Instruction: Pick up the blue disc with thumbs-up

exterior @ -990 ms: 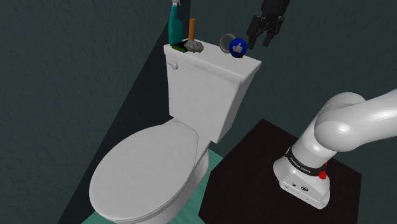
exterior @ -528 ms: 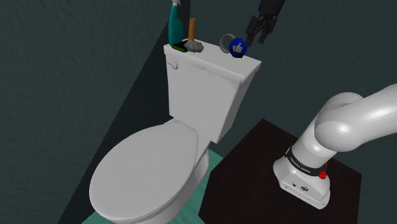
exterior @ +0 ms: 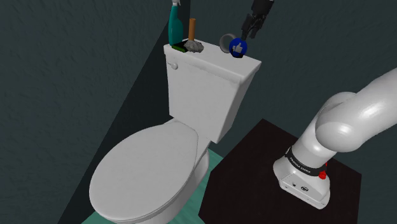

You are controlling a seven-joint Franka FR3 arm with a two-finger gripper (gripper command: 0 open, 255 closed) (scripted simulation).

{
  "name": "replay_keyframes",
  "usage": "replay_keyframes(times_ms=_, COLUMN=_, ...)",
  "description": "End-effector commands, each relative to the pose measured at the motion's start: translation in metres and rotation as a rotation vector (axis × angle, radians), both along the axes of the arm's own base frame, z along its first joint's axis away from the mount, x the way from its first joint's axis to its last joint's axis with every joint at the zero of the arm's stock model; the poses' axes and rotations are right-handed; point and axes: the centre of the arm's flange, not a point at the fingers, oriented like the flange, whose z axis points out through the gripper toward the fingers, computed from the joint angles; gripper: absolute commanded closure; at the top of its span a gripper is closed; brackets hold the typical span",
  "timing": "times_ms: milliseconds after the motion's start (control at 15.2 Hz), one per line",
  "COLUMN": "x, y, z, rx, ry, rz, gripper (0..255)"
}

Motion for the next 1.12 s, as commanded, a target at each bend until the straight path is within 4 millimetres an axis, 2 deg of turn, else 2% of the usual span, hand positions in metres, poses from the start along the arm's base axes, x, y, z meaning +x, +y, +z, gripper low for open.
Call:
replay_keyframes(times_ms=0, x=0.021, y=-0.018, z=-0.003, rx=-0.002, ry=-0.013, rz=0.04, gripper=0)
replay_keyframes(times_ms=396, x=0.075, y=-0.065, z=-0.009, rx=0.0, ry=-0.046, rz=0.141, gripper=0)
replay_keyframes(times_ms=858, x=0.075, y=-0.065, z=-0.046, rx=0.0, ry=-0.046, rz=0.141, gripper=0)
replay_keyframes(times_ms=990, x=0.075, y=-0.065, z=-0.049, rx=0.0, ry=-0.046, rz=0.141, gripper=0)
replay_keyframes(times_ms=1056, x=0.075, y=-0.065, z=-0.05, rx=0.0, ry=-0.046, rz=0.141, gripper=255)
